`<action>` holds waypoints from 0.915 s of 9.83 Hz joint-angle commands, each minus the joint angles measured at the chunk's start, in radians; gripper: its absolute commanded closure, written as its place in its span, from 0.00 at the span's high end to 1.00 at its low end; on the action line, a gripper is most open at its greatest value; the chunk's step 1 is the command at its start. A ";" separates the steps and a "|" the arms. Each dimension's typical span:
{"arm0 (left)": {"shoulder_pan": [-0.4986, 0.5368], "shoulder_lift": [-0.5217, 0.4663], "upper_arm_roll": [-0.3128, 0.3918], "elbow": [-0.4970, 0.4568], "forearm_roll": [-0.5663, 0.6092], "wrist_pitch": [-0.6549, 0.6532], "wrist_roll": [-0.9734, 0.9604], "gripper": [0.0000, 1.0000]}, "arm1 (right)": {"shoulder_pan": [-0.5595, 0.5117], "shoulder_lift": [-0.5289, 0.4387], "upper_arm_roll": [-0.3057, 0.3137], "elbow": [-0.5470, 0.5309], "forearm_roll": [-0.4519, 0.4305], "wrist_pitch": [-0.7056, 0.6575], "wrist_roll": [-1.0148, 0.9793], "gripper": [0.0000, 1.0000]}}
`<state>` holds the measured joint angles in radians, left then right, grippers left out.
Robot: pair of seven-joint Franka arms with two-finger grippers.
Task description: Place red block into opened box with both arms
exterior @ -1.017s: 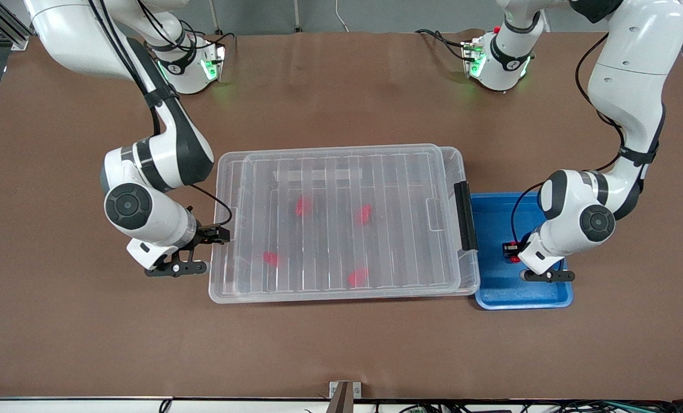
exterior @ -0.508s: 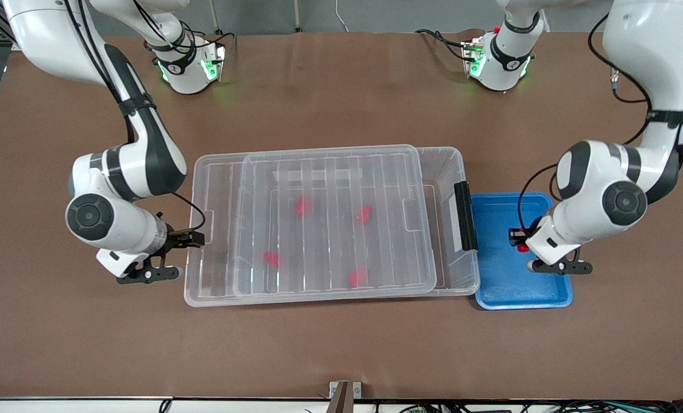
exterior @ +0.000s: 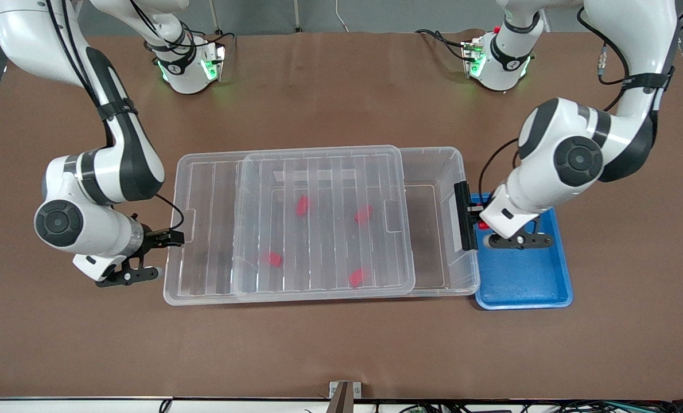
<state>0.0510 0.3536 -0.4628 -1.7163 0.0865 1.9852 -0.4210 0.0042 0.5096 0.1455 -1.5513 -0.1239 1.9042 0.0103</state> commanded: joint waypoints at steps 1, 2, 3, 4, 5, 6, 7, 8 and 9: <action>-0.005 0.060 -0.037 0.012 0.010 0.006 -0.044 0.01 | -0.041 -0.020 0.006 -0.024 -0.026 -0.008 -0.064 1.00; -0.032 0.085 -0.040 0.017 0.010 0.035 -0.074 0.01 | -0.056 -0.020 0.006 -0.024 -0.026 -0.008 -0.093 1.00; -0.072 0.111 -0.040 0.018 0.016 0.067 -0.128 0.01 | -0.072 -0.020 0.006 -0.024 -0.026 -0.008 -0.122 1.00; -0.104 0.135 -0.039 0.020 0.021 0.101 -0.180 0.01 | -0.079 -0.023 0.006 -0.023 -0.026 -0.011 -0.139 1.00; -0.117 0.166 -0.039 0.017 0.022 0.128 -0.200 0.01 | -0.082 -0.028 0.006 -0.020 -0.026 -0.016 -0.142 1.00; -0.134 0.195 -0.039 0.017 0.021 0.147 -0.200 0.01 | -0.085 -0.028 0.006 -0.018 -0.026 -0.016 -0.142 1.00; -0.144 0.220 -0.039 0.014 0.021 0.167 -0.206 0.01 | -0.082 -0.028 0.008 -0.012 -0.025 -0.023 -0.133 1.00; -0.158 0.238 -0.037 0.006 0.021 0.187 -0.219 0.01 | -0.079 -0.031 0.008 0.011 -0.013 -0.028 -0.124 1.00; -0.160 0.258 -0.036 0.001 0.022 0.210 -0.237 0.01 | -0.079 -0.045 0.012 0.035 -0.008 -0.063 -0.090 1.00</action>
<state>-0.1016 0.5653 -0.5015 -1.7101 0.0866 2.1615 -0.6257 -0.0695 0.5003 0.1453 -1.5303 -0.1254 1.8828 -0.1128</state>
